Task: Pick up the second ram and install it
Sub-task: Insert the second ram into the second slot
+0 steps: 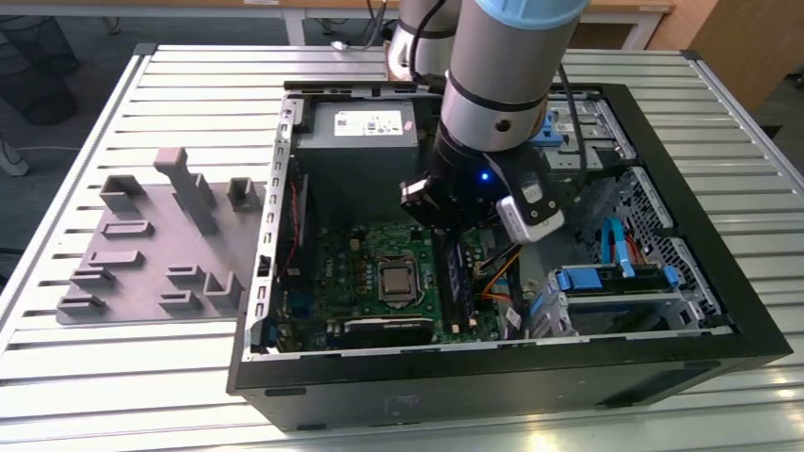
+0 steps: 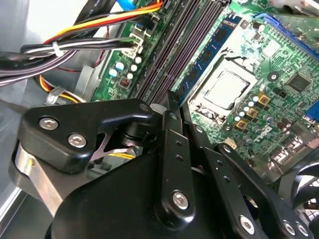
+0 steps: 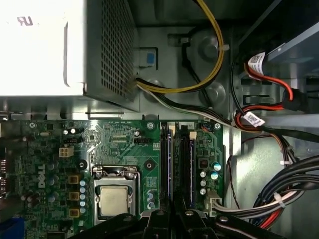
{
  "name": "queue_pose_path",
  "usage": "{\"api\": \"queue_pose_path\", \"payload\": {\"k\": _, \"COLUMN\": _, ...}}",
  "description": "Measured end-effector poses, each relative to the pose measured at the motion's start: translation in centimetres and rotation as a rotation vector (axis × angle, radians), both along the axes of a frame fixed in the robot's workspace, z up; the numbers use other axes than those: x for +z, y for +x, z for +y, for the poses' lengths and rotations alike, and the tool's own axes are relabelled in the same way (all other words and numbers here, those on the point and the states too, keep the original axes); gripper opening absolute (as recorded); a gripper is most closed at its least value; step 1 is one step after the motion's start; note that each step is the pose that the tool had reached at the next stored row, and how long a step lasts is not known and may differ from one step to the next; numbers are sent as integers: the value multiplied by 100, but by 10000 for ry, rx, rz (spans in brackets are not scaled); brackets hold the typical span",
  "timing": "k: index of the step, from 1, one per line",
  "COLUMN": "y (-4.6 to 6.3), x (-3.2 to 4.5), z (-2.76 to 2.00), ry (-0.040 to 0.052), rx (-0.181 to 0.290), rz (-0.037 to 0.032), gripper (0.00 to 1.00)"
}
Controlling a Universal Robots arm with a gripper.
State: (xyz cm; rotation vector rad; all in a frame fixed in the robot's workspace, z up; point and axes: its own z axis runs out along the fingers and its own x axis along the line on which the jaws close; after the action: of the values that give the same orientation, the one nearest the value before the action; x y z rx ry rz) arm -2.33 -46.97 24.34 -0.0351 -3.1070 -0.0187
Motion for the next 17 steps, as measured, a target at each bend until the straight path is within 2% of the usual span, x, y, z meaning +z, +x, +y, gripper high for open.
{"api": "queue_pose_path", "payload": {"k": 4, "y": 0, "x": -31, "z": -33, "ry": 2, "rx": -43, "rz": 30, "gripper": 14}}
{"api": "queue_pose_path", "payload": {"k": 10, "y": 0, "x": -34, "z": -33, "ry": 1, "rx": -44, "rz": 31, "gripper": 14}}
{"api": "queue_pose_path", "payload": {"k": 12, "y": 1, "x": -46, "z": -47, "ry": 36, "rx": -43, "rz": 32, "gripper": 14}}
{"api": "queue_pose_path", "payload": {"k": 15, "y": 0, "x": -84, "z": -57, "ry": 143, "rx": -61, "rz": 31, "gripper": 14}}
{"api": "queue_pose_path", "payload": {"k": 17, "y": 0, "x": -111, "z": -64, "ry": 160, "rx": -103, "rz": 31, "gripper": 14}}
